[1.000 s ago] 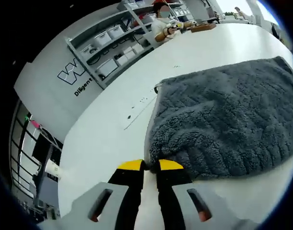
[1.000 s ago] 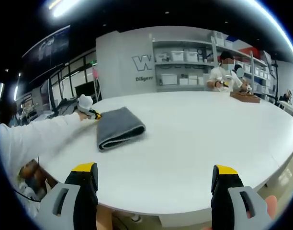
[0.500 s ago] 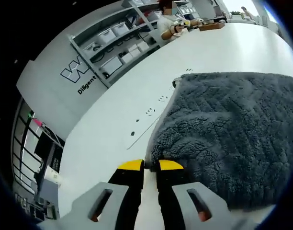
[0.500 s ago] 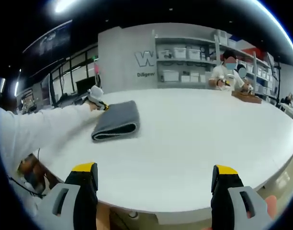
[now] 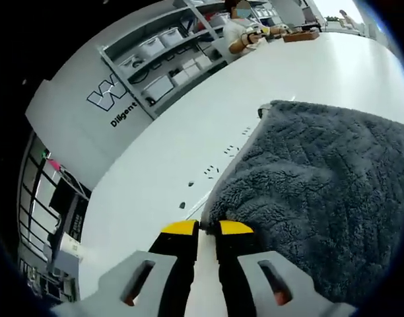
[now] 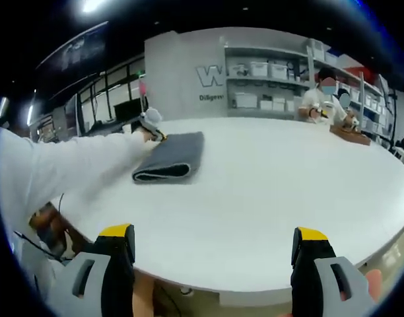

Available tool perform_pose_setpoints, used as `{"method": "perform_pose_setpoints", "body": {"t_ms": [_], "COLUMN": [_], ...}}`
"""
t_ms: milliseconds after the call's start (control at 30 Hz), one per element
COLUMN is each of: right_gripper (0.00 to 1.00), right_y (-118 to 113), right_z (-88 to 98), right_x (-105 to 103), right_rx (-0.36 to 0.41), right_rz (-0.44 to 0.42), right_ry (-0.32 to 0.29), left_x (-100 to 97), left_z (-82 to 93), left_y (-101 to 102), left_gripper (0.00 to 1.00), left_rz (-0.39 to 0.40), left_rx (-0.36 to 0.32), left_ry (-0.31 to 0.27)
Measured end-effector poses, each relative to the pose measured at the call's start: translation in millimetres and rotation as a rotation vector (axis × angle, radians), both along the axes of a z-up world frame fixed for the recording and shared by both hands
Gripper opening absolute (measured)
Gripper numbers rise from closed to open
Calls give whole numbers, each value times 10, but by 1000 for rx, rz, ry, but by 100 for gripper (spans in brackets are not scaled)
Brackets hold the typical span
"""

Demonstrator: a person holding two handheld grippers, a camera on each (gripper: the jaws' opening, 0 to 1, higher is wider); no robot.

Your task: Open the folded towel by lifting each exposed corner and separating the folded layers until the towel lies flat within the target outline without major curled edges

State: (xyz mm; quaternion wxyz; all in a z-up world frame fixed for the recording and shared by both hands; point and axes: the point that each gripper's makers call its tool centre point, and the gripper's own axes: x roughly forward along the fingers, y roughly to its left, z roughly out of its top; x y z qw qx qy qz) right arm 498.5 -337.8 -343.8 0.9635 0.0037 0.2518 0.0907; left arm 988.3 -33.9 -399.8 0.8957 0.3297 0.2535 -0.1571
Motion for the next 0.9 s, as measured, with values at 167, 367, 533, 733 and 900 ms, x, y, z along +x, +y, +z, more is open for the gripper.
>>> {"method": "perform_pose_setpoints", "body": {"t_ms": [167,367,533,733,900], "right_gripper": [99,99,99,99,99], "right_y": [58,95,89,116,142], "right_z": [73,130,193,256,319], "right_x": [-2,-42,-85,-99,-101], "right_rx": [21,3,-23,-24,-30], "right_rz": [23,30,21,22,26], "right_ry": [-16,-22,-32,-50,-73], "left_x": [-111,-314,-724,-1340,-1897], "left_z": [134,494,945,1228,1305], "left_y": [194,333,327,257,176], "left_gripper": [19,23,29,42,51], "left_rz": [18,-15,-129,-264,-342], "left_rx": [-70,-176,-253,-276,-361], "left_ry": [1,-44,-104,-141,-109]}}
